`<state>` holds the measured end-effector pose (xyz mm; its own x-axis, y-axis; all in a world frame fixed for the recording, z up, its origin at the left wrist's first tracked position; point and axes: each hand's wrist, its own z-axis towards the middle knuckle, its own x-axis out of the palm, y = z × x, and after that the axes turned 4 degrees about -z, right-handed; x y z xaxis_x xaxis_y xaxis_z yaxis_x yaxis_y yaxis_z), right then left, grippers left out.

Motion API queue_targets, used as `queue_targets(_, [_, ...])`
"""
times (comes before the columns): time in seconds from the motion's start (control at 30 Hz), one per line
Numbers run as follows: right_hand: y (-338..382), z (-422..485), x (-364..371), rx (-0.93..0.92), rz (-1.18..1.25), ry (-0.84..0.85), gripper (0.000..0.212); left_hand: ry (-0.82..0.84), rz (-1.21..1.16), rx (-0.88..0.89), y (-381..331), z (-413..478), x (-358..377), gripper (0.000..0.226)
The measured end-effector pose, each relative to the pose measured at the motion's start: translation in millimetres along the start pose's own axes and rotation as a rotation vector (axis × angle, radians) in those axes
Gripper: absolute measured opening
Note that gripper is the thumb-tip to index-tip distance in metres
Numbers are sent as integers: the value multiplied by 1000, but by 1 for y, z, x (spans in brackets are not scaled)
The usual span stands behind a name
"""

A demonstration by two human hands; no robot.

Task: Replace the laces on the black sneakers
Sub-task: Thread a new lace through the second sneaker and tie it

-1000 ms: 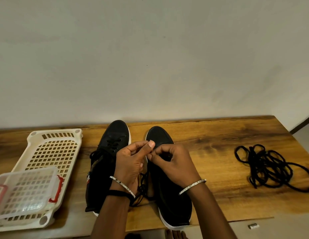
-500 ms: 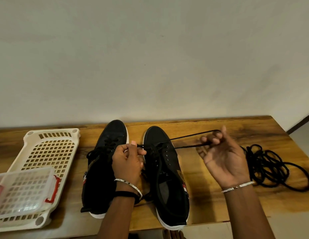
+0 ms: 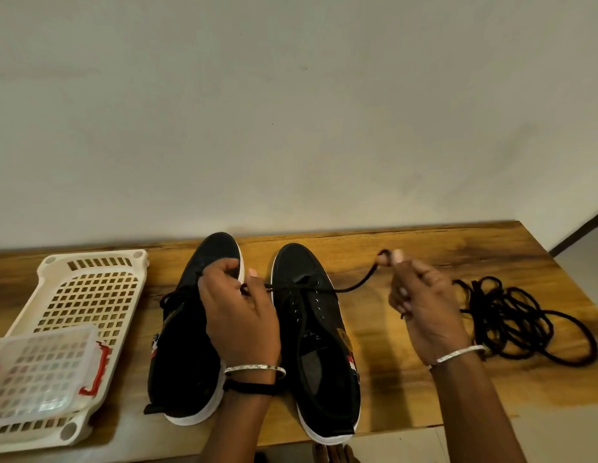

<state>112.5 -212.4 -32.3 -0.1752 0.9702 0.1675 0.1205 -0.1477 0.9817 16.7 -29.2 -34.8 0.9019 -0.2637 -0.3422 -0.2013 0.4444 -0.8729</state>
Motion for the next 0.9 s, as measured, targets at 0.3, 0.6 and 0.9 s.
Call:
queue_targets(0.3, [-22, -16, 63, -211, -255, 431, 16, 624, -239, 439, -10, -17, 0, 29])
queue_targets(0.6, [-11, -12, 42, -12, -152, 532, 19, 522, -206, 366, 10, 6, -4, 14])
queue_targets(0.9, [-24, -4, 42, -37, -195, 146, 14, 468, -86, 326, 30, 15, -3, 28])
